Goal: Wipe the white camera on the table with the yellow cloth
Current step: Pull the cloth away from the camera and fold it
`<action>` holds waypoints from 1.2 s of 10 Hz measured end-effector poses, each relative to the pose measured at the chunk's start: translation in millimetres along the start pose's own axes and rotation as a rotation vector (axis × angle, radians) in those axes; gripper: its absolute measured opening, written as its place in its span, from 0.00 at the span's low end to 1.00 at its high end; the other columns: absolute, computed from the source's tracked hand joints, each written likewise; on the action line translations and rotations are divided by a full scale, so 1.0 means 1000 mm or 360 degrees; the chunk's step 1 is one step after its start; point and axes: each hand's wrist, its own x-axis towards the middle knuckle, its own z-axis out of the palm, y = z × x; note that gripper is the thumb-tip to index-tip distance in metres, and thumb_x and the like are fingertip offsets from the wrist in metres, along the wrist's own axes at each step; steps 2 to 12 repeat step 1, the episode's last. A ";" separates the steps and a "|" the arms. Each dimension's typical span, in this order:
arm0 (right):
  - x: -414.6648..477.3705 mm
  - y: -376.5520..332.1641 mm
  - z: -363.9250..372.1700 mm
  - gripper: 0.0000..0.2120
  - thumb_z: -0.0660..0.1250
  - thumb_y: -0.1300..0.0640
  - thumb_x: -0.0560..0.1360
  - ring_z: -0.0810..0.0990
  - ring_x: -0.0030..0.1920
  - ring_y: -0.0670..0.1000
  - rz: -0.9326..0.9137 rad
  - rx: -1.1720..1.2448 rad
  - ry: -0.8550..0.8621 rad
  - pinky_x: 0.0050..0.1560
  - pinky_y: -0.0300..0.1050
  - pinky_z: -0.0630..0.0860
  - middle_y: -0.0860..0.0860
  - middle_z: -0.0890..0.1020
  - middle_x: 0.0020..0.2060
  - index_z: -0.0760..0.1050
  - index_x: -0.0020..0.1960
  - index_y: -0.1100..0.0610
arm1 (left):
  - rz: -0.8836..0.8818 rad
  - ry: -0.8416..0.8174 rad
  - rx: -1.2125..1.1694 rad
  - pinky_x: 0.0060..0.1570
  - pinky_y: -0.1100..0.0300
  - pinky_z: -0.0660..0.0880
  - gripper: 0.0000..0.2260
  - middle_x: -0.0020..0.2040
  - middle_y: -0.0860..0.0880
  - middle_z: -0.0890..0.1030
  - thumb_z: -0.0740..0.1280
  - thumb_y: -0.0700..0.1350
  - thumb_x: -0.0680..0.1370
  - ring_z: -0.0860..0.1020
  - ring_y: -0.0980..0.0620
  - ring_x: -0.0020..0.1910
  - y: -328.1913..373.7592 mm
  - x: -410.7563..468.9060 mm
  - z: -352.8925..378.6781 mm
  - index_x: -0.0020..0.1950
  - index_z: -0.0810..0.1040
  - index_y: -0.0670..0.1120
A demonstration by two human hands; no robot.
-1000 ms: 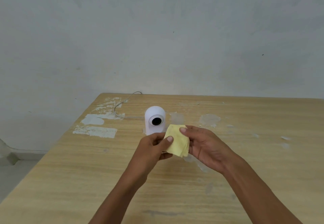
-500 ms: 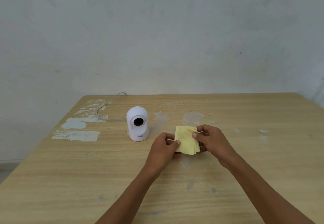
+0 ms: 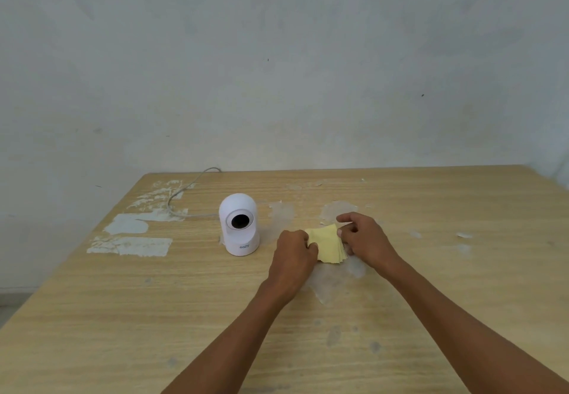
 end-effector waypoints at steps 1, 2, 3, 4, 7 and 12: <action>-0.003 -0.004 -0.002 0.14 0.66 0.61 0.80 0.80 0.35 0.52 0.0000 0.0028 -0.0021 0.44 0.51 0.82 0.56 0.83 0.45 0.76 0.65 0.57 | 0.0007 -0.0029 0.0014 0.49 0.40 0.82 0.10 0.55 0.39 0.83 0.66 0.45 0.81 0.84 0.39 0.47 -0.001 0.003 -0.003 0.41 0.72 0.54; -0.003 -0.004 -0.002 0.14 0.66 0.61 0.80 0.80 0.35 0.52 0.0000 0.0028 -0.0021 0.44 0.51 0.82 0.56 0.83 0.45 0.76 0.65 0.57 | 0.0007 -0.0029 0.0014 0.49 0.40 0.82 0.10 0.55 0.39 0.83 0.66 0.45 0.81 0.84 0.39 0.47 -0.001 0.003 -0.003 0.41 0.72 0.54; -0.003 -0.004 -0.002 0.14 0.66 0.61 0.80 0.80 0.35 0.52 0.0000 0.0028 -0.0021 0.44 0.51 0.82 0.56 0.83 0.45 0.76 0.65 0.57 | 0.0007 -0.0029 0.0014 0.49 0.40 0.82 0.10 0.55 0.39 0.83 0.66 0.45 0.81 0.84 0.39 0.47 -0.001 0.003 -0.003 0.41 0.72 0.54; -0.003 -0.004 -0.002 0.14 0.66 0.61 0.80 0.80 0.35 0.52 0.0000 0.0028 -0.0021 0.44 0.51 0.82 0.56 0.83 0.45 0.76 0.65 0.57 | 0.0007 -0.0029 0.0014 0.49 0.40 0.82 0.10 0.55 0.39 0.83 0.66 0.45 0.81 0.84 0.39 0.47 -0.001 0.003 -0.003 0.41 0.72 0.54; -0.003 -0.004 -0.002 0.14 0.66 0.61 0.80 0.80 0.35 0.52 0.0000 0.0028 -0.0021 0.44 0.51 0.82 0.56 0.83 0.45 0.76 0.65 0.57 | 0.0007 -0.0029 0.0014 0.49 0.40 0.82 0.10 0.55 0.39 0.83 0.66 0.45 0.81 0.84 0.39 0.47 -0.001 0.003 -0.003 0.41 0.72 0.54; -0.003 -0.004 -0.002 0.14 0.66 0.61 0.80 0.80 0.35 0.52 0.0000 0.0028 -0.0021 0.44 0.51 0.82 0.56 0.83 0.45 0.76 0.65 0.57 | 0.0007 -0.0029 0.0014 0.49 0.40 0.82 0.10 0.55 0.39 0.83 0.66 0.45 0.81 0.84 0.39 0.47 -0.001 0.003 -0.003 0.41 0.72 0.54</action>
